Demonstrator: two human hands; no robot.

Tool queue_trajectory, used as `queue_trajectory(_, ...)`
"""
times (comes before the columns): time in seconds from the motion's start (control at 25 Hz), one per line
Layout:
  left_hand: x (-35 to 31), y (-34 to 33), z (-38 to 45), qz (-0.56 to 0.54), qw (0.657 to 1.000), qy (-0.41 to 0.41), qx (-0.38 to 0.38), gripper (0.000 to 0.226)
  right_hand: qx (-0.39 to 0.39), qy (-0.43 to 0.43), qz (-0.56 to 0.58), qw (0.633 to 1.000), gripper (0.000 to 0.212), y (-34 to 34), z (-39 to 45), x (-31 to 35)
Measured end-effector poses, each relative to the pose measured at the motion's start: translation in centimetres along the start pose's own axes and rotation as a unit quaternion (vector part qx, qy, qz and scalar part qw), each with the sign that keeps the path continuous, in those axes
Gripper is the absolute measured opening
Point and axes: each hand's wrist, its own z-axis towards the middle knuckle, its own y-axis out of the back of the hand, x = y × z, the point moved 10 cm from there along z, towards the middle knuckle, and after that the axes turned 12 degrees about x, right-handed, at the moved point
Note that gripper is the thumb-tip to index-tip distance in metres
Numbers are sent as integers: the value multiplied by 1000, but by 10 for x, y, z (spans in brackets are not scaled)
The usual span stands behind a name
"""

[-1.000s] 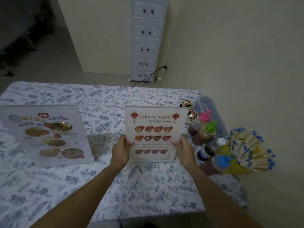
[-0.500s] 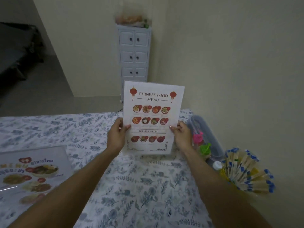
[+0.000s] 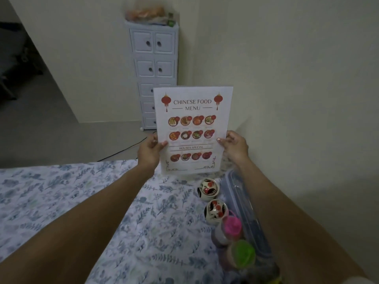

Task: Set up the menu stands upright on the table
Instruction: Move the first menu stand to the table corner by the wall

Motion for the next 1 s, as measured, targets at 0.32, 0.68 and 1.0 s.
queue_trajectory(0.32,69,-32,52,15,999,43,5,15,3,-67,36,997,14,17,46,-90)
queue_trajectory(0.68,91,-33,58,40,998,41,17,14,10,-74,47,996,14,15,53,-119)
queue_trajectory(1.0,91,-34,50,80,996,35,22,17,-1,-68,19,997,7,15,44,-120)
